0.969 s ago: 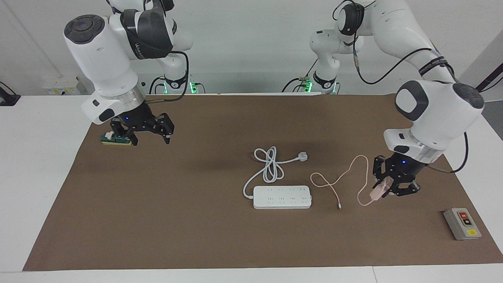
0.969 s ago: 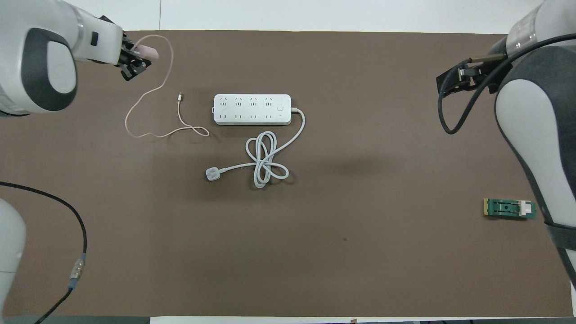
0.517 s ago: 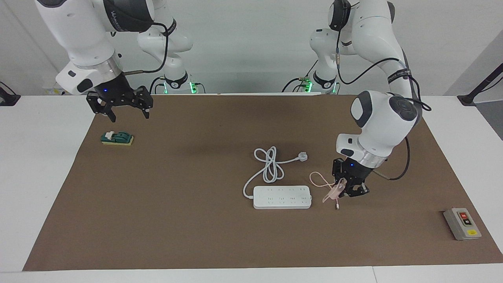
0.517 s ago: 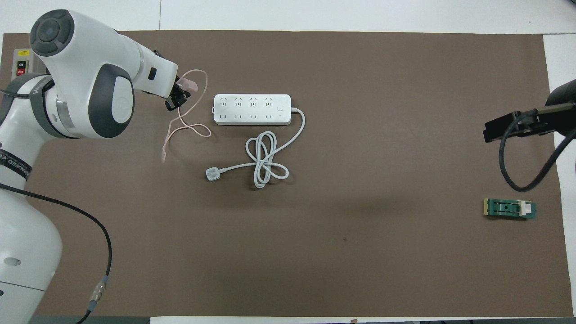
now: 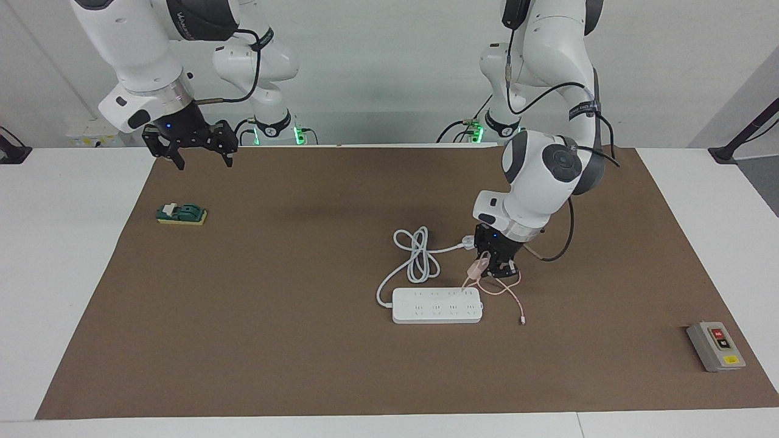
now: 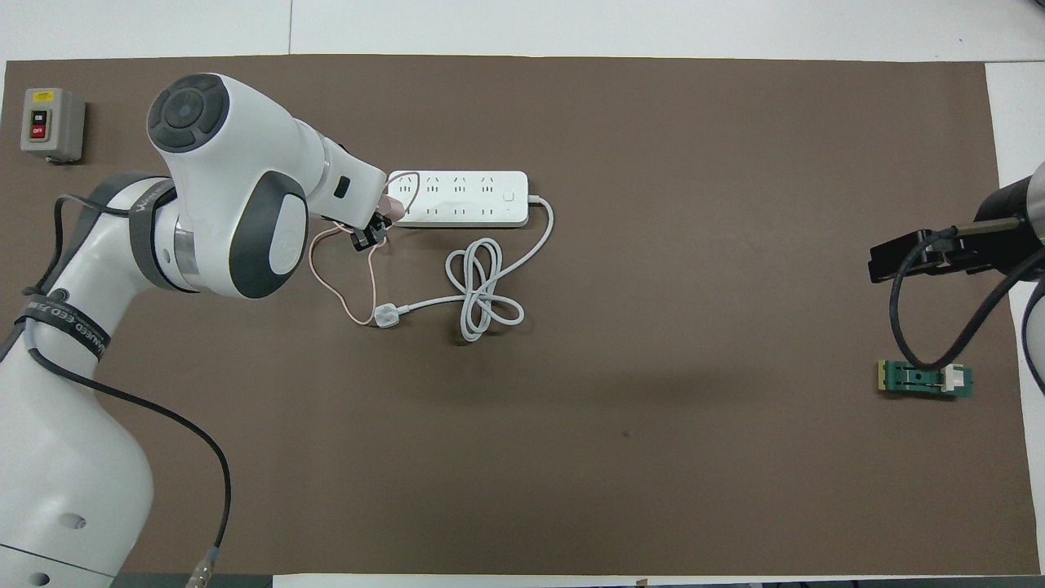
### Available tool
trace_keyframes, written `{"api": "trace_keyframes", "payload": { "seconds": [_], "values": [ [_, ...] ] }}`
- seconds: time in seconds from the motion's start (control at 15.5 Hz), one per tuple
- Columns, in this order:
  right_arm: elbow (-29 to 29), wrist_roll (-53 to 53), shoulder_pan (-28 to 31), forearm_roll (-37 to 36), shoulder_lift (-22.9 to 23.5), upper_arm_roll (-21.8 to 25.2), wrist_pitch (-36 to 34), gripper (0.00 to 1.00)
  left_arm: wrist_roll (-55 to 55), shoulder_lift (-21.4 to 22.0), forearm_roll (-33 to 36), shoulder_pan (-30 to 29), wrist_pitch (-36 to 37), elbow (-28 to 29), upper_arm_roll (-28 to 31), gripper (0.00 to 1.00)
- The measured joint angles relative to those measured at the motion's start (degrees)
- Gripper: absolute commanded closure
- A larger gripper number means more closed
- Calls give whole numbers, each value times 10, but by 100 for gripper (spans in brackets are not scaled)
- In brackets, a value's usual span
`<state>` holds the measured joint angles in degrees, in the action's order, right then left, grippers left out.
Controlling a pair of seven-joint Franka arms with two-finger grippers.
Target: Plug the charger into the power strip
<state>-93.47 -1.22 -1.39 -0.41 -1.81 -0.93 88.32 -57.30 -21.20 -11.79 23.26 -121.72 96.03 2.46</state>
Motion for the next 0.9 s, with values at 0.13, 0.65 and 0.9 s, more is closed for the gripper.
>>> {"api": "trace_keyframes", "payload": {
  "seconds": [0.13, 0.65, 0.9],
  "values": [
    [0, 1, 0, 0, 0, -3, 0, 0, 43, 3, 0, 14, 0, 14, -1, 100],
    [0, 1, 0, 0, 0, -5, 0, 0, 130, 15, 28, 33, -31, 43, 5, 100],
    [0, 1, 0, 0, 0, -6, 1, 0, 122, 15, 77, 34, -65, 48, 4, 100]
  ]
}}
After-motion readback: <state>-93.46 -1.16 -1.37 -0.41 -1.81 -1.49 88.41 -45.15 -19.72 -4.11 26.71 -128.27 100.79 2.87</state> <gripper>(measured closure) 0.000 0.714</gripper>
